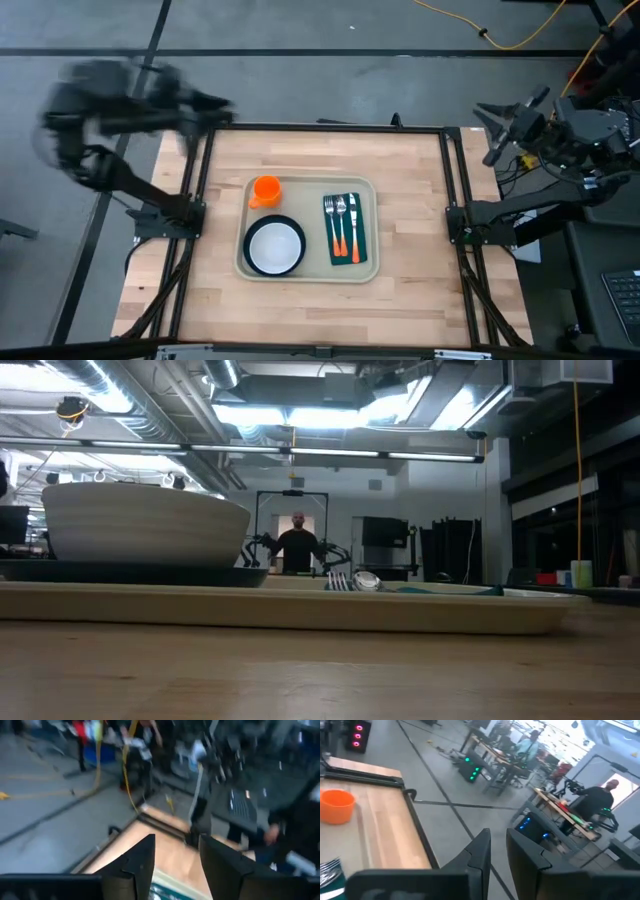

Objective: Set up tray
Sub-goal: Return to Home Position

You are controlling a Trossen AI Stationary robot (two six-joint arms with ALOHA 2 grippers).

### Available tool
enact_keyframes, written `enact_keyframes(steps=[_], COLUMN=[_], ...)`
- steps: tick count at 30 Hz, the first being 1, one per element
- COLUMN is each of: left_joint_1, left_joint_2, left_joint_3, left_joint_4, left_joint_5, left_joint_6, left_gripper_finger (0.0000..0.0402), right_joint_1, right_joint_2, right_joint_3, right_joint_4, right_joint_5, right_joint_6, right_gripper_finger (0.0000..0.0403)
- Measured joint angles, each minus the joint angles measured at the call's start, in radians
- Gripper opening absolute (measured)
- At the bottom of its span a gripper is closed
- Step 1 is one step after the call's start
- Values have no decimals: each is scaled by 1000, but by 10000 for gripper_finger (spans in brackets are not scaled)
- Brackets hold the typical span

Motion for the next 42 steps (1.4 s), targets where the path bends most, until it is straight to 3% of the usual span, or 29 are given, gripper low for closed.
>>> enact_keyframes(steps=[3,8,11,15,18,23,28,31,34,37,39,42], left_joint_1=[-31,-58,-57,-57,-57,-57,-33,3,50,102,125,141], left_joint_2=[-152,-403,-593,-861,-1040,-1332,-1294,-1271,-1274,-1285,-1286,-1284], left_joint_3=[-102,-457,-757,-1212,-1526,-1901,-2047,-2116,-2159,-2226,-2285,-2305], left_joint_4=[10,110,359,799,1040,1232,1411,1380,1470,1457,1560,1729], left_joint_5=[-65,63,103,251,265,296,365,401,467,517,563,707], left_joint_6=[-15,-81,-84,-100,-141,-215,-184,-158,-138,-224,-258,-81], left_gripper_finger=[145,148,147,145,148,148,146,148,149,147,146,146], right_joint_1=[0,0,0,0,0,0,1,1,0,0,0,0], right_joint_2=[0,0,0,0,0,0,0,1,0,0,0,0], right_joint_3=[0,0,0,0,0,0,0,0,0,0,0,0], right_joint_4=[2,1,1,1,1,-1,-8,-10,-11,-14,-14,-17], right_joint_5=[10,6,6,5,5,2,0,0,-11,-17,-17,-17], right_joint_6=[0,35,71,73,92,148,179,179,179,177,177,176], right_gripper_finger=[67,67,67,67,67,67,67,67,67,67,67,67])
